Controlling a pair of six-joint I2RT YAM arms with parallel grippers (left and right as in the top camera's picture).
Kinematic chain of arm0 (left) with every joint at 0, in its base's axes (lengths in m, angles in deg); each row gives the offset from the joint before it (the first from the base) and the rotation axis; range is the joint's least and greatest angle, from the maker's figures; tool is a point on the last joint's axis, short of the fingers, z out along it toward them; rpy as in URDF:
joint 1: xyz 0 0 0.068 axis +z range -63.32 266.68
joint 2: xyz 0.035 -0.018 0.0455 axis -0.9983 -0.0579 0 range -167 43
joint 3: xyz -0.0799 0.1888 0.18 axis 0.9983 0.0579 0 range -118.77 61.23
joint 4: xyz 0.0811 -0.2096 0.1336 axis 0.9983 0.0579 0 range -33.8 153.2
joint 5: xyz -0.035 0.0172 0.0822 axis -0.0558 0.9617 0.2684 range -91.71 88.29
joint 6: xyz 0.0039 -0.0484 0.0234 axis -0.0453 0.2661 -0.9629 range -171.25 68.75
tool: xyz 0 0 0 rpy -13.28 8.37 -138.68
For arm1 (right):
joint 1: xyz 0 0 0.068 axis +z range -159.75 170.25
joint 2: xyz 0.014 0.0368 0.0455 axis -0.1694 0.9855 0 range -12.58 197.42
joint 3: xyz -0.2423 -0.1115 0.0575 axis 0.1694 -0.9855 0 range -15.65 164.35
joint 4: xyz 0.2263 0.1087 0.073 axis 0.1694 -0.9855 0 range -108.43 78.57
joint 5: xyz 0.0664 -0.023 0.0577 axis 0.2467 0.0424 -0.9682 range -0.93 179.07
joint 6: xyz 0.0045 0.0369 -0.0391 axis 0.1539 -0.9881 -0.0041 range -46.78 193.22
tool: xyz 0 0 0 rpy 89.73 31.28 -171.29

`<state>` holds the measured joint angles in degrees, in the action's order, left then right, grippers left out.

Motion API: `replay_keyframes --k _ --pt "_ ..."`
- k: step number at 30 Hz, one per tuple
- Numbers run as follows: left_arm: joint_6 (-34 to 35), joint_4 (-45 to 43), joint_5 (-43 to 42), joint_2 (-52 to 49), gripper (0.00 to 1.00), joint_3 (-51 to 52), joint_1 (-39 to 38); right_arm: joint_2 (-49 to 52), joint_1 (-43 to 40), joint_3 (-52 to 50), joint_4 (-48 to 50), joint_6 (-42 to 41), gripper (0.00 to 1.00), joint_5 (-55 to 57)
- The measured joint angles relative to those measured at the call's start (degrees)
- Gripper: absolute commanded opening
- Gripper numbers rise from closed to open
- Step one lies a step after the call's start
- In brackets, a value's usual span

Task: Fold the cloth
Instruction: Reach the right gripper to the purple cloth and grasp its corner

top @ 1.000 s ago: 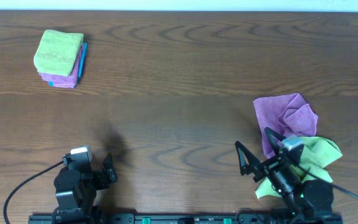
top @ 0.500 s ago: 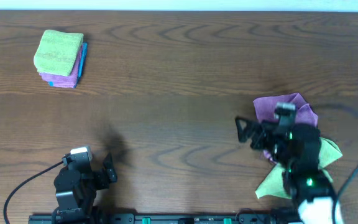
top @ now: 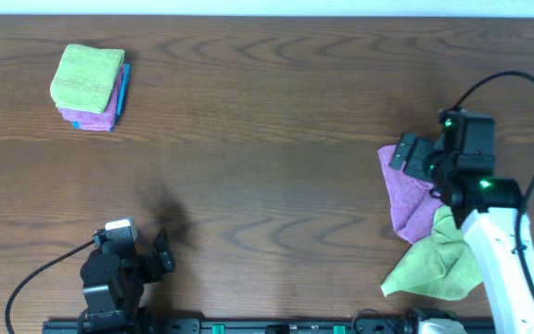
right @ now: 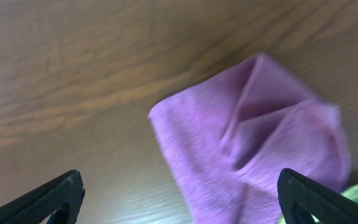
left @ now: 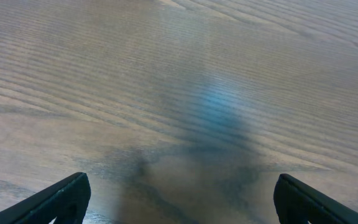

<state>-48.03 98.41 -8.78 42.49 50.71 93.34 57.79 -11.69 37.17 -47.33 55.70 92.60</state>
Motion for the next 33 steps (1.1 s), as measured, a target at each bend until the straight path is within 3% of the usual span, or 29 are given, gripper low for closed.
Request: replay_keyframes --k 8,13,20,27,29,30,31,33 --pt "0.0 0.0 0.0 0.0 0.95 0.0 0.0 0.0 -0.8 0.8 0.2 3.3 0.99 2.2" --pt "0.0 0.0 0.0 0.0 0.95 0.0 0.0 1.8 -3.1 0.8 0.8 1.1 0.99 6.6" --pt "0.0 0.0 0.0 0.0 0.95 0.0 0.0 12.6 -13.4 0.8 2.6 -6.2 0.99 5.6" --pt "0.0 0.0 0.0 0.0 0.95 0.0 0.0 19.6 -15.6 0.8 3.6 -7.7 0.95 -0.9" --pt "0.0 0.0 0.0 0.0 0.96 0.0 0.0 20.4 -15.6 0.8 3.6 -8.0 0.85 -2.4" --pt "0.0 0.0 0.0 0.0 0.95 0.0 0.0 20.5 -15.6 0.8 3.8 -8.2 0.72 -3.0" --pt "0.0 0.0 0.0 0.0 0.95 0.0 0.0 20.5 -15.6 0.8 4.0 -8.5 0.46 -3.8" --pt "0.0 0.0 0.0 0.0 0.95 0.0 0.0 20.6 -15.6 0.8 4.2 -9.0 0.07 -4.8"
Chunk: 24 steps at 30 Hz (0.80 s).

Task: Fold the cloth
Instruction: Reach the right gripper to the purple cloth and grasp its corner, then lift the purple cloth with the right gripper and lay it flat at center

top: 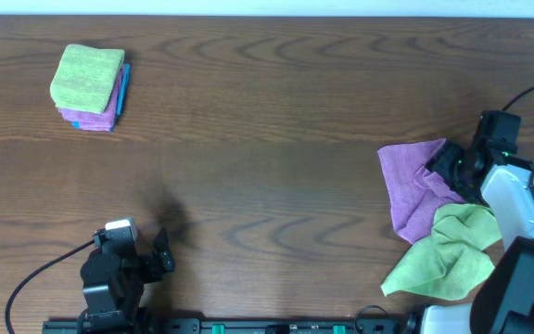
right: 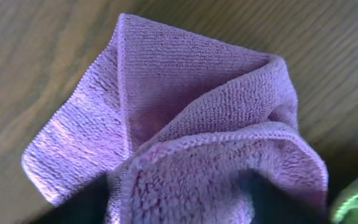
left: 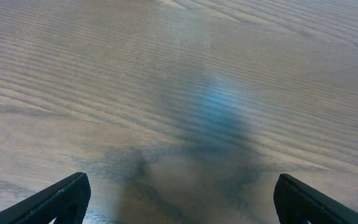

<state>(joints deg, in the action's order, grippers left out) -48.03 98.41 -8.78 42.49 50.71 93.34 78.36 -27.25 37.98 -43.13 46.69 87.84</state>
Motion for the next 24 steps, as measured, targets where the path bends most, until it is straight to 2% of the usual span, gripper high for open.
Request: replay_keyframes --k 1,10,16,20,24 --pt "0.0 0.0 0.0 0.0 0.95 0.0 0.0 0.0 0.0 0.0 0.0 -0.1 0.01 -0.3" --pt "0.0 0.0 0.0 0.0 0.95 0.0 0.0 0.0 0.0 0.1 0.0 -0.8 0.01 -5.4" --pt "0.0 0.0 0.0 0.0 0.95 0.0 0.0 -1.2 1.2 4.8 0.4 -1.2 0.01 -18.8" --pt "0.0 0.0 0.0 0.0 0.95 0.0 0.0 -3.6 6.5 9.7 1.8 -1.3 0.01 -28.6" --pt "0.0 0.0 0.0 0.0 0.95 0.0 0.0 -4.7 17.1 14.6 2.6 -1.4 0.01 -34.7"
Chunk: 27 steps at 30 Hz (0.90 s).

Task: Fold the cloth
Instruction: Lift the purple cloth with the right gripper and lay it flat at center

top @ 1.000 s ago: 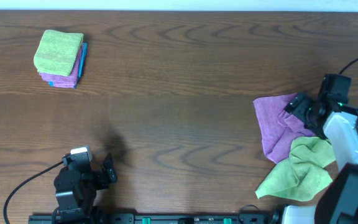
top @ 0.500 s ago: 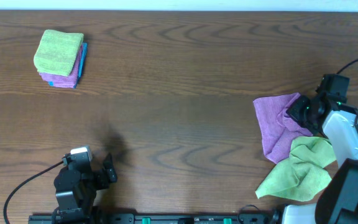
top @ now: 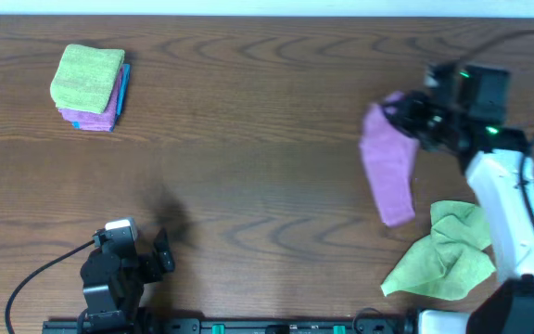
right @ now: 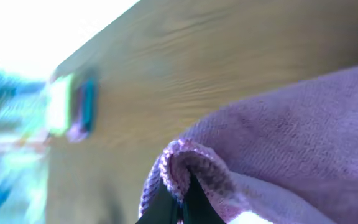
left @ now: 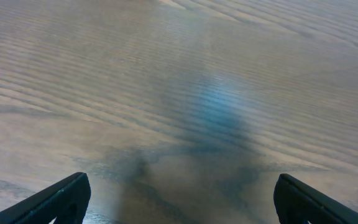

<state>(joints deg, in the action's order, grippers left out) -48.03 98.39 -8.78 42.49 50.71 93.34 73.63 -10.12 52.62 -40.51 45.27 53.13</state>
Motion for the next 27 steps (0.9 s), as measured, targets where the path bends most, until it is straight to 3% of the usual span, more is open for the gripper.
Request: replay_keyframes --k 8,11,14,15,16,20,27 --pt "0.0 0.0 0.0 0.0 0.95 0.0 0.0 0.0 23.3 12.1 6.1 -2.3 0.01 -4.6" --pt "0.0 0.0 0.0 0.0 0.95 0.0 0.0 -0.1 25.8 17.4 4.1 -2.6 0.01 -6.0" --pt "0.0 0.0 0.0 0.0 0.95 0.0 0.0 -0.7 24.1 21.0 -5.3 -2.9 0.02 -1.2" --pt "0.0 0.0 0.0 0.0 0.95 0.0 0.0 -0.9 22.5 21.3 -10.6 -3.5 0.66 2.8" --pt "0.0 0.0 0.0 0.0 0.95 0.0 0.0 -0.9 20.9 21.3 -14.8 -5.0 0.99 7.0" --pt "0.0 0.0 0.0 0.0 0.95 0.0 0.0 0.3 14.0 21.0 -26.6 -7.4 0.99 20.4" --pt "0.0 0.0 0.0 0.0 0.95 0.0 0.0 1.0 11.9 21.0 -30.5 -1.7 0.99 26.4"
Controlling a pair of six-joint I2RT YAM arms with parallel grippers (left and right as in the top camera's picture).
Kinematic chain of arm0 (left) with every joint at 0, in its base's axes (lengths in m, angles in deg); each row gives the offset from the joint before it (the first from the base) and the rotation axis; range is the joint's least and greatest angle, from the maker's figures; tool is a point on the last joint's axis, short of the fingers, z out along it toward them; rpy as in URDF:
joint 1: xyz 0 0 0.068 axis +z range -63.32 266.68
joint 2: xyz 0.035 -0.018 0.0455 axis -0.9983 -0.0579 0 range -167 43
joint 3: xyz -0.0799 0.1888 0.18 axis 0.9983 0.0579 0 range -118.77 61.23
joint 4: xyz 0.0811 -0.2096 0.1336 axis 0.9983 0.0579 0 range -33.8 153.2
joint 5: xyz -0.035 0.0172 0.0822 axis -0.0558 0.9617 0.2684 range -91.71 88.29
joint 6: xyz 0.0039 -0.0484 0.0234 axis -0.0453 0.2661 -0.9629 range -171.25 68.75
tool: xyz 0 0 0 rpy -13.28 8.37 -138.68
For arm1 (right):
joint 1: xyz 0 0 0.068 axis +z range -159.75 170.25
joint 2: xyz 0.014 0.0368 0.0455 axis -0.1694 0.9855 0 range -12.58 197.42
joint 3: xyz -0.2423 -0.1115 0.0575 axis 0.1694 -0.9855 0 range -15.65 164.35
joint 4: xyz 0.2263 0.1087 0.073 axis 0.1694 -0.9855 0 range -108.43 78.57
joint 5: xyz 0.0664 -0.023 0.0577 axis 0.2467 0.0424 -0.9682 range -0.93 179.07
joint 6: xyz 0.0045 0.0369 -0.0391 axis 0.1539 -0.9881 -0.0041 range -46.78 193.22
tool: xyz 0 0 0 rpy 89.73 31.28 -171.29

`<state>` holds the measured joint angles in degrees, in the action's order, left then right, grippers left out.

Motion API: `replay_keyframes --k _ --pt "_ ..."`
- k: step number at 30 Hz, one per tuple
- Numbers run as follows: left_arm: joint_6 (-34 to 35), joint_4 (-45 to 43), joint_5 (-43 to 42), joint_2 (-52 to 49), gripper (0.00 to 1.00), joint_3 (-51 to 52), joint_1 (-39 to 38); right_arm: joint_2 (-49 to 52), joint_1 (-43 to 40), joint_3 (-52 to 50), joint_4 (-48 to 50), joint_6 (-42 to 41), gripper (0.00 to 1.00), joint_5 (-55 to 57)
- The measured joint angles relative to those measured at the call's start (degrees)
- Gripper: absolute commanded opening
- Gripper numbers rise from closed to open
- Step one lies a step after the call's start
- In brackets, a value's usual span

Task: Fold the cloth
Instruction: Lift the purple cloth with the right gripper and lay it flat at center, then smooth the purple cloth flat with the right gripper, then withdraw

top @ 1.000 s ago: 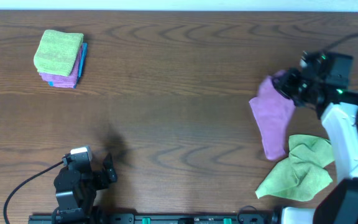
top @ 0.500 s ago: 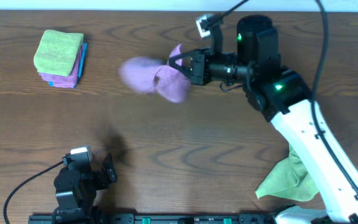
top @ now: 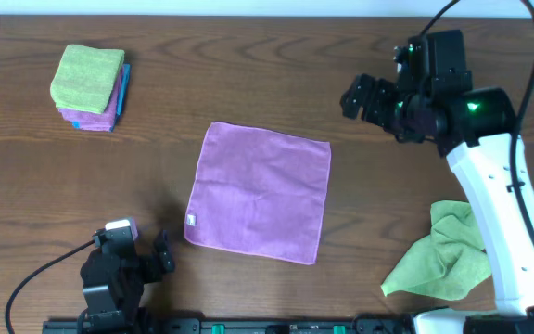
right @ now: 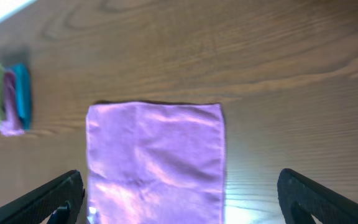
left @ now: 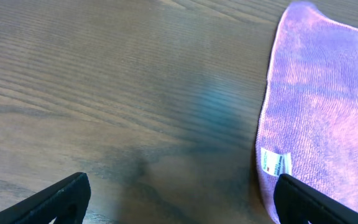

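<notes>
A purple cloth (top: 260, 193) lies spread flat as a square in the middle of the wooden table; its white tag (left: 275, 163) shows at the near-left corner. In the right wrist view the same purple cloth (right: 156, 158) lies below the camera. My right gripper (top: 358, 96) hangs open above the table to the cloth's upper right, holding nothing. At the table's near-left edge my left gripper (top: 163, 252) is open and empty, just left of the cloth's tagged corner.
A stack of folded cloths (top: 89, 82), green on top of purple and blue, sits at the far left. A crumpled green cloth (top: 443, 255) lies at the near right, beside the right arm's base.
The purple cloth hung from my shut right gripper at the right; now it lies spread flat in the table's middle, and the right gripper is open, higher and apart from it.
My right gripper was open over the crumpled purple cloth at the right, on the green cloth's edge. Then it was down on that cloth, then held it hanging in the air. Now the cloth lies flat mid-table, released. The left arm stayed still.
</notes>
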<state>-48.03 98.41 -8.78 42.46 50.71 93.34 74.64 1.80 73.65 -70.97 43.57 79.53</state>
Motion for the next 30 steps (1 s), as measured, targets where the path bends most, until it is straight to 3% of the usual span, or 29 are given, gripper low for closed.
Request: replay_keyframes --k 2,4,6,7,15,21,30 --pt "0.0 0.0 0.0 0.0 0.95 0.0 0.0 0.0 0.3 -0.3 -0.9 2.3 0.99 0.6" --pt "0.0 0.0 0.0 0.0 0.95 0.0 0.0 0.0 1.1 -2.0 -1.1 4.4 0.87 0.8" --pt "0.0 0.0 0.0 0.0 0.95 0.0 0.0 0.0 2.1 -4.6 -1.0 5.8 0.19 0.8" --pt "0.0 0.0 0.0 0.0 0.95 0.0 0.0 0.0 2.8 -6.2 -0.8 6.2 0.02 0.8" --pt "0.0 0.0 0.0 0.0 0.95 0.0 0.0 0.3 10.5 -19.2 6.0 7.9 0.01 0.8" --pt "0.0 0.0 0.0 0.0 0.95 0.0 0.0 1.2 15.9 -29.5 22.9 8.2 0.01 1.6" --pt "0.0 0.0 0.0 0.0 0.96 0.0 0.0 13.3 16.1 -30.6 30.8 8.3 0.01 3.5"
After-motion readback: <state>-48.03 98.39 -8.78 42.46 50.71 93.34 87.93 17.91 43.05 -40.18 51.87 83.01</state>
